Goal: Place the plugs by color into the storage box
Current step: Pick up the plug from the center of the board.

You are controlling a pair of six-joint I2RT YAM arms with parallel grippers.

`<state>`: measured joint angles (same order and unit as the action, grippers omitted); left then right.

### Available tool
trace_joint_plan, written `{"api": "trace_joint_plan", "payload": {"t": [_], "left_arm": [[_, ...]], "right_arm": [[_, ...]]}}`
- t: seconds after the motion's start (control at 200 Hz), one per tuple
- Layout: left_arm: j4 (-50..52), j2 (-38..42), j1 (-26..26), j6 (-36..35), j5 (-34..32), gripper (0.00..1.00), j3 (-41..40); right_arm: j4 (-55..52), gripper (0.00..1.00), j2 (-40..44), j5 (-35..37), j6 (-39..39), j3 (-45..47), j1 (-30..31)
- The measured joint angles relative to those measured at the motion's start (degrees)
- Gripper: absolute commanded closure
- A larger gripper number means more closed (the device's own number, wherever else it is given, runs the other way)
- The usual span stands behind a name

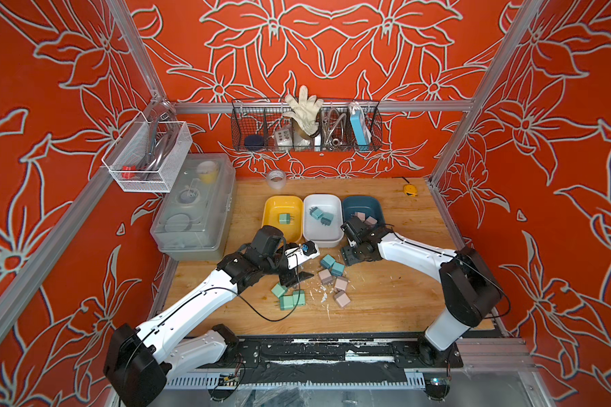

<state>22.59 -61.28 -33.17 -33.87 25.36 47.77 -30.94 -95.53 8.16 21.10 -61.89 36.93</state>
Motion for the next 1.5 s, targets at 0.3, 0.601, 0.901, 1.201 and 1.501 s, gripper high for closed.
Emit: {"api": "trace_joint_plan", "payload": {"t": [0.3,0.601,0.901,1.201,1.501], "left_arm": [[-0.13,0.26,0.0,-0.02,-0.07,0.31,0.0],[-1.27,1.79,-0.02,-0.02,-0.61,0.31,0.0],[-1.36,1.79,-0.02,0.02,-0.85,0.31,0.0],[-2.38,1.79,-0.02,0.11,-0.87,0.31,0.0],[-2.43,2.49,-0.02,0.17,-1.51,0.31,0.0]], "right_arm": [[0.87,0.25,-4.09,-0.55,-0.68,-1.07,-2.51],[1.6,0.31,-4.5,-3.3,-0.7,-1.05,-2.51],[2.36,0.37,-4.48,-5.68,-0.13,-0.2,-2.51],[2.36,0.39,-4.48,-5.66,-0.09,0.13,-2.51],[1.77,0.56,-4.42,-5.66,-0.28,-0.13,-2.51]]}}
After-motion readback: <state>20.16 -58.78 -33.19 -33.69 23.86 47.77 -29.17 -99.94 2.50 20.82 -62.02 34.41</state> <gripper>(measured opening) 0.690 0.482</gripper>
